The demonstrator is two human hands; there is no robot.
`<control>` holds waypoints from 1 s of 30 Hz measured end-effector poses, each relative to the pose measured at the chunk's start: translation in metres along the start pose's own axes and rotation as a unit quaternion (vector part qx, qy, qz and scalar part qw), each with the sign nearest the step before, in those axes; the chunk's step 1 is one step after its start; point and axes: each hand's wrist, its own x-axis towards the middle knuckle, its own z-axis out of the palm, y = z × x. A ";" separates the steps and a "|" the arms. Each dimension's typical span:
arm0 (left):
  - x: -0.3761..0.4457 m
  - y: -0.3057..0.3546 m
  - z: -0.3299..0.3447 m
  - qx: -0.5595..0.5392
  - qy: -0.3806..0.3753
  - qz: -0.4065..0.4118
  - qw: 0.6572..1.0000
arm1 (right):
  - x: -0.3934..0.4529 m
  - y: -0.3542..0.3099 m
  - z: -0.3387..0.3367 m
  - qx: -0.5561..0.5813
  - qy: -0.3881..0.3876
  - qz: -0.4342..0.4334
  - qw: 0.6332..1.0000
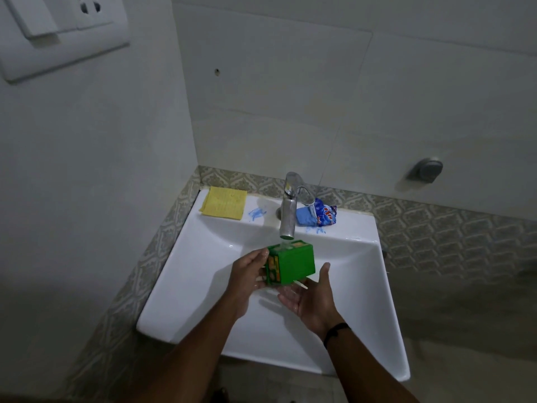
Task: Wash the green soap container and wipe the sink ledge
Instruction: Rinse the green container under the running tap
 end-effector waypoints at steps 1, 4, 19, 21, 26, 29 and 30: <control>0.000 0.000 0.000 0.002 -0.002 -0.002 1.000 | 0.001 -0.001 0.000 0.000 0.008 -0.003 1.000; -0.001 0.000 0.002 0.008 0.003 -0.008 1.000 | 0.003 0.000 0.002 -0.006 0.019 0.007 1.000; 0.011 0.004 0.008 -0.059 0.040 -0.164 0.984 | -0.004 0.002 0.007 -0.119 0.123 -0.183 0.968; 0.009 0.002 0.003 -0.101 0.009 -0.232 0.967 | -0.010 0.002 0.013 -0.195 0.115 -0.274 0.935; 0.011 0.000 0.000 -0.205 -0.091 -0.279 0.934 | -0.011 0.015 0.009 -0.387 0.063 -0.394 0.831; 0.012 0.004 0.003 -0.200 -0.066 -0.244 0.947 | -0.011 0.016 0.003 -0.419 0.050 -0.398 0.814; 0.012 0.004 0.003 -0.188 -0.056 -0.232 0.953 | -0.011 0.016 0.000 -0.435 0.051 -0.399 0.806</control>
